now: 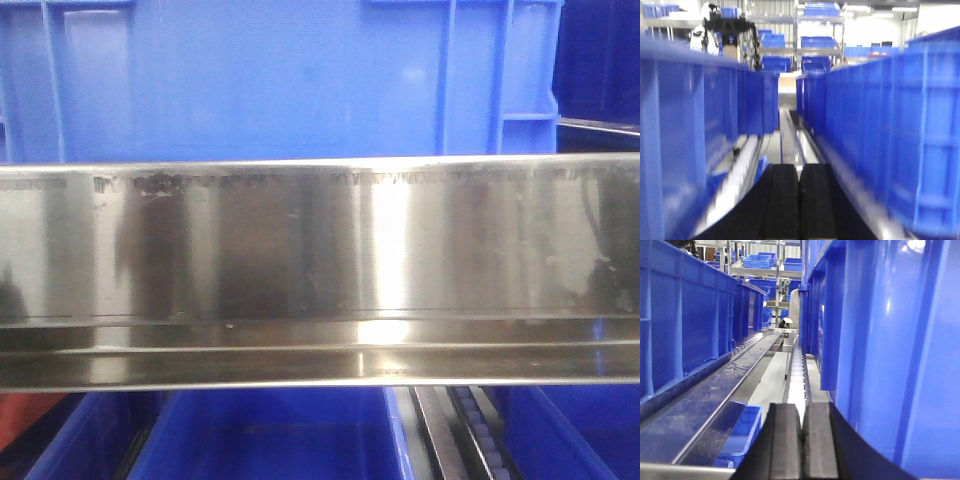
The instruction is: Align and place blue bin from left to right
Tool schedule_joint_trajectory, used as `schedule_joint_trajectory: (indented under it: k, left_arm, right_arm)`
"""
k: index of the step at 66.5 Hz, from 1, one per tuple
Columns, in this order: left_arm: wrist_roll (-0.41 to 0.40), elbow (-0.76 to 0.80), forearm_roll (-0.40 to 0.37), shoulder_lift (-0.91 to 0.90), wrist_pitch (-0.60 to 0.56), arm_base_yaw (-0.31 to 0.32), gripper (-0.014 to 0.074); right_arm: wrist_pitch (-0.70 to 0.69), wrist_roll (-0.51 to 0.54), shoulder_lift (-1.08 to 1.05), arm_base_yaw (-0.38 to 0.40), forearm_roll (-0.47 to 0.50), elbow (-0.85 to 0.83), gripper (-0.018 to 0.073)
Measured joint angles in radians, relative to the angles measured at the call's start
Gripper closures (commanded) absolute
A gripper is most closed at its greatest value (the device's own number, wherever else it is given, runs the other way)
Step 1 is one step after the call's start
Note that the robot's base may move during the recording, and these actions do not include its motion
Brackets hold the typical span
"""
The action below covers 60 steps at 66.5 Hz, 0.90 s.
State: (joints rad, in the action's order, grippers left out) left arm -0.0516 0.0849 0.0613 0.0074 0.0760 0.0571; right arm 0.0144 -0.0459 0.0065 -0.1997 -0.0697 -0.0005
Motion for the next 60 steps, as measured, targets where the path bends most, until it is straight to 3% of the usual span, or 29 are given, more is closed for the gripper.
schedule_joint_trajectory:
  k: [13, 60]
  left_arm:
    - [0.0, -0.083, -0.004, -0.002, -0.039, 0.0, 0.0707]
    - [0.0, -0.087, -0.025, -0.002, -0.076, 0.0, 0.0707]
  right_arm:
    - [0.0, 0.0, -0.002, 0.0, 0.0, 0.0, 0.0645]
    - [0.0, 0.0, -0.002, 0.0, 0.0, 0.0, 0.0645]
